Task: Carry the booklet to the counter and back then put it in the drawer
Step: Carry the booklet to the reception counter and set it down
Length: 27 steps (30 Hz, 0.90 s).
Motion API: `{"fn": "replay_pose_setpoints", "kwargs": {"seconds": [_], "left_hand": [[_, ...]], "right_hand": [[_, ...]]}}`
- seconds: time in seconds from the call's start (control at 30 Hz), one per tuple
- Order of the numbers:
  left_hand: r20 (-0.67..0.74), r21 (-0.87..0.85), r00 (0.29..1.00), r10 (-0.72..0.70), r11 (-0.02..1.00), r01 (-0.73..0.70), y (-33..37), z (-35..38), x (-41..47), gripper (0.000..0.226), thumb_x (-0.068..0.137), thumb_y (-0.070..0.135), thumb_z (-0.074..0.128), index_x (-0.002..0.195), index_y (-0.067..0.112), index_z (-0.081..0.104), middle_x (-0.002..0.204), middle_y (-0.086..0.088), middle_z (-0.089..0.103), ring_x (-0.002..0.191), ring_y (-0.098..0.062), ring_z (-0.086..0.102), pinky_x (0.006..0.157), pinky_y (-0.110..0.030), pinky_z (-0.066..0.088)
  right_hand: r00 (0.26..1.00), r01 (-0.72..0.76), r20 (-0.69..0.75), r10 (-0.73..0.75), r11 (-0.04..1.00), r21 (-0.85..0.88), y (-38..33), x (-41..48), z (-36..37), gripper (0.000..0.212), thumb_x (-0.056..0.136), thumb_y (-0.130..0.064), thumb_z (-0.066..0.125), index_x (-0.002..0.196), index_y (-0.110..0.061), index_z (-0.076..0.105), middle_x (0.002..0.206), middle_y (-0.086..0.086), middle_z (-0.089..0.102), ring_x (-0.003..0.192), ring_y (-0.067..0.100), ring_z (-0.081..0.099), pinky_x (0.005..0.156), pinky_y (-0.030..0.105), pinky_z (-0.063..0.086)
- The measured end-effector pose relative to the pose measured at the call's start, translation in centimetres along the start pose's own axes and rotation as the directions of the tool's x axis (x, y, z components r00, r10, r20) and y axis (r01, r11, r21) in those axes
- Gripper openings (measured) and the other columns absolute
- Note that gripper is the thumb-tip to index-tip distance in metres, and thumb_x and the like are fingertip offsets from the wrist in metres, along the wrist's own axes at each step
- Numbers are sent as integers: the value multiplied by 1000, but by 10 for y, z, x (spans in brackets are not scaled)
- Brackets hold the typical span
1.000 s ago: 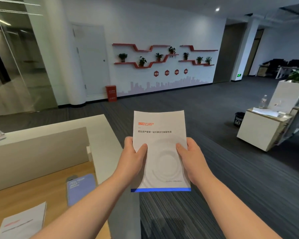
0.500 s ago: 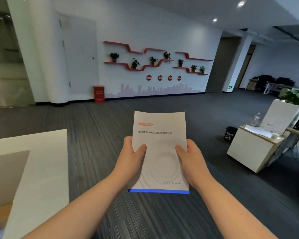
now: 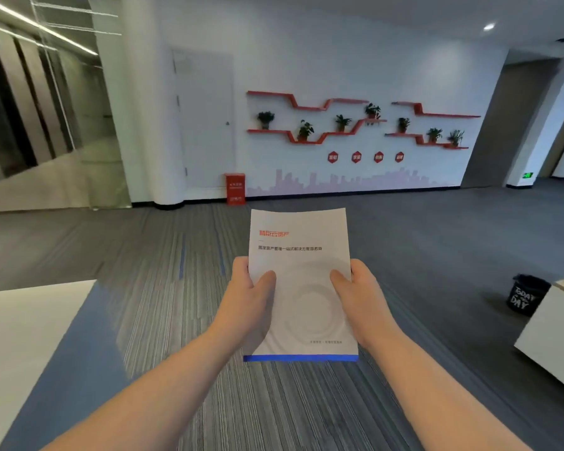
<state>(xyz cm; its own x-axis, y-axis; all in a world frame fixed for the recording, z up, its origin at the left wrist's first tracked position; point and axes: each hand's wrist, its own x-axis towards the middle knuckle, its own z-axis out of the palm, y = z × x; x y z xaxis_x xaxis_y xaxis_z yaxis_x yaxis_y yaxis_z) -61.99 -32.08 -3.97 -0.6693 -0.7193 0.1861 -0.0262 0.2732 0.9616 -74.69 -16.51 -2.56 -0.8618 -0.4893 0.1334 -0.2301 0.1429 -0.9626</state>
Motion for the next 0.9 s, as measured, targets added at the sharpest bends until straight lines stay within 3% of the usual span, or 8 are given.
{"fn": "replay_pose_setpoints", "kwargs": {"seconds": [0.07, 0.2, 0.3, 0.43, 0.6, 0.7, 0.8, 0.9], "left_hand": [[-74, -4, 997, -11, 1000, 10, 2, 9, 29, 15, 93, 34, 57, 101, 39, 45, 93, 20, 69, 76, 16, 63, 59, -20, 46], [-173, -7, 984, -31, 1000, 30, 1, 9, 83, 17, 91, 34, 57, 104, 35, 47, 91, 23, 67, 76, 10, 66, 64, -27, 48], [-227, 9, 973, -46, 999, 50, -12, -2, 126, 14, 91, 35, 57, 101, 36, 46, 95, 16, 69, 80, 1, 68, 69, -33, 51], [-284, 6, 959, -24, 1000, 27, -42, -23, 197, 13, 95, 29, 57, 101, 33, 47, 101, 11, 67, 76, 11, 65, 64, -27, 46], [-351, -44, 936, -39, 999, 25, -74, -70, 299, 13, 95, 31, 58, 103, 32, 48, 96, 15, 69, 77, 9, 67, 62, -23, 47], [-400, -45, 916, -26, 999, 9, -83, -102, 361, 13, 96, 28, 58, 103, 31, 48, 101, 9, 69, 76, 7, 67, 64, -26, 47], [-429, -12, 903, 0, 1000, -6, -87, -130, 417, 13, 97, 28, 58, 103, 31, 47, 103, 9, 68, 78, 10, 66, 60, -20, 47], [-472, 7, 882, 5, 1000, -1, -97, -155, 462, 13, 97, 28, 58, 103, 31, 47, 103, 10, 67, 78, 10, 66, 59, -18, 47]], "right_hand": [[999, 19, 41, -19, 1000, 4, -3, 40, 3, 11, 101, -23, 53, 103, -31, 61, 106, -7, 72, 96, 16, 70, 70, 33, 54], [991, 59, 117, -59, 998, 3, -7, 110, 26, 13, 102, -22, 53, 98, -32, 59, 104, -7, 70, 94, 15, 68, 68, 32, 52], [983, 73, 170, -73, 997, 5, -4, 161, 57, 14, 102, -21, 53, 95, -32, 57, 103, -5, 69, 93, 16, 67, 66, 32, 51], [967, 80, 240, -83, 997, 24, 3, 230, 114, 12, 101, -21, 54, 94, -29, 58, 102, 0, 69, 93, 20, 67, 67, 34, 52], [946, 77, 312, -91, 995, 55, -14, 326, 199, 9, 98, -23, 58, 99, -29, 63, 101, -3, 73, 92, 18, 71, 63, 31, 53], [929, 103, 351, -117, 993, 57, -34, 382, 249, 10, 98, -21, 56, 97, -29, 62, 100, -1, 72, 93, 22, 71, 70, 39, 58], [917, 128, 369, -151, 988, 87, -48, 432, 293, 9, 99, -24, 57, 96, -31, 62, 100, -3, 73, 93, 21, 72, 72, 39, 59], [898, 109, 412, -152, 986, 127, -55, 476, 337, 9, 101, -23, 57, 98, -30, 62, 106, 1, 73, 96, 22, 73, 82, 48, 63]]}}
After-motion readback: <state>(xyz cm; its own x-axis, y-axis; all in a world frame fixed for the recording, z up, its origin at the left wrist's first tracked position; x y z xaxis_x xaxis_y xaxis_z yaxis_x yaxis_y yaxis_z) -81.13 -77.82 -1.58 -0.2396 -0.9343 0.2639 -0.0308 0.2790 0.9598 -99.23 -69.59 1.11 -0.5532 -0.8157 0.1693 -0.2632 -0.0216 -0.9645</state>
